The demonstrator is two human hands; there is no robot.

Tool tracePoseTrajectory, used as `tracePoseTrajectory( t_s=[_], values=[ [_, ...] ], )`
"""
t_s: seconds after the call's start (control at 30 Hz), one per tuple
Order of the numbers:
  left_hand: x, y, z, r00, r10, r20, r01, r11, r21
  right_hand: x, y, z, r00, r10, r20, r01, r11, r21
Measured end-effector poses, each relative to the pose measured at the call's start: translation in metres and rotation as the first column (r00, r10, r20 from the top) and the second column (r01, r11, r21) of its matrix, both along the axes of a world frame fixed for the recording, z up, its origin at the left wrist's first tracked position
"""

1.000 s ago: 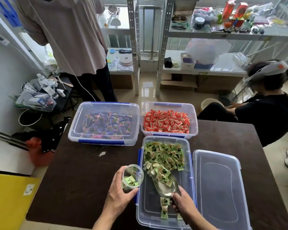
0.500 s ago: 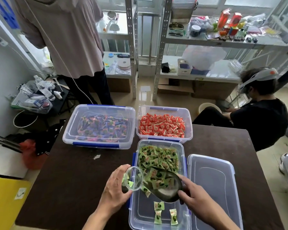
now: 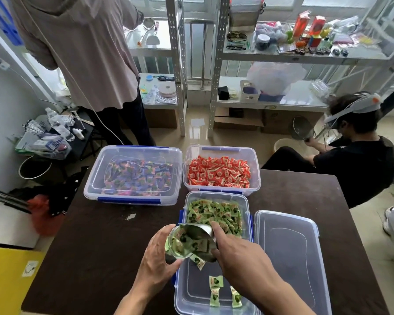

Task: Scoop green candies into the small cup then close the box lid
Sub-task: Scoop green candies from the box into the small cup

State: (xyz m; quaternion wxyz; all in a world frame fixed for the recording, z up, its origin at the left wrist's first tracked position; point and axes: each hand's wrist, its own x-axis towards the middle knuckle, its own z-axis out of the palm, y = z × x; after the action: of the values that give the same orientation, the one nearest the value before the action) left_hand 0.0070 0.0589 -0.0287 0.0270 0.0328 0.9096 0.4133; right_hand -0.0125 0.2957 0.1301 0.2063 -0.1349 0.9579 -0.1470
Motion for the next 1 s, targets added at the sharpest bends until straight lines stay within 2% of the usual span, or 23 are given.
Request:
tracePoseTrajectory(
  t_s=[0.13, 0.23, 0.3, 0.4, 0.5, 0.57, 0.7, 0.8, 0.87, 1.0],
  values=[
    [0.002, 0.0, 0.003, 0.999, 0.034, 0.024, -0.034, 0.999, 0.018, -0.001, 0.014, 0.004, 1.0, -0.006, -0.015, 0.005, 0.999, -0.047],
    [0.002, -0.002, 0.002, 0.997, 0.059, 0.053, -0.061, 0.998, 0.032, -0.003, 0.033, -0.005, 0.999, -0.034, 0.018, 0.037, 0.985, -0.167],
    [0.002, -0.005, 0.0, 0.994, 0.073, 0.077, -0.077, 0.996, 0.055, -0.007, 0.05, -0.016, 0.995, -0.087, 0.046, 0.096, 0.958, -0.272],
    [0.005, -0.008, -0.002, 0.992, 0.077, 0.101, -0.086, 0.993, 0.086, -0.012, 0.077, -0.036, 0.98, -0.181, 0.084, 0.199, 0.925, -0.325],
    [0.008, -0.01, -0.002, 0.991, 0.079, 0.111, -0.09, 0.991, 0.097, -0.007, 0.09, -0.054, 0.946, -0.258, 0.196, 0.316, 0.869, -0.382],
    [0.008, -0.011, -0.003, 0.989, 0.083, 0.121, -0.095, 0.99, 0.1, 0.0, 0.091, -0.07, 0.911, -0.298, 0.283, 0.389, 0.849, -0.357],
    [0.009, -0.011, -0.002, 0.987, 0.077, 0.138, -0.093, 0.989, 0.111, 0.015, 0.09, -0.105, 0.782, -0.409, 0.471, 0.545, 0.815, -0.198],
    [0.01, -0.012, -0.003, 0.986, 0.08, 0.147, -0.097, 0.989, 0.114, 0.026, 0.075, -0.121, 0.629, -0.432, 0.646, 0.647, 0.752, -0.127],
    [0.008, -0.014, -0.003, 0.986, 0.077, 0.15, -0.094, 0.989, 0.111, 0.031, 0.064, -0.135, 0.536, -0.421, 0.732, 0.681, 0.728, -0.08],
    [0.006, -0.012, -0.007, 0.985, 0.084, 0.151, -0.1, 0.99, 0.104, 0.031, 0.048, -0.165, 0.43, -0.414, 0.802, 0.678, 0.735, 0.015]
  ],
)
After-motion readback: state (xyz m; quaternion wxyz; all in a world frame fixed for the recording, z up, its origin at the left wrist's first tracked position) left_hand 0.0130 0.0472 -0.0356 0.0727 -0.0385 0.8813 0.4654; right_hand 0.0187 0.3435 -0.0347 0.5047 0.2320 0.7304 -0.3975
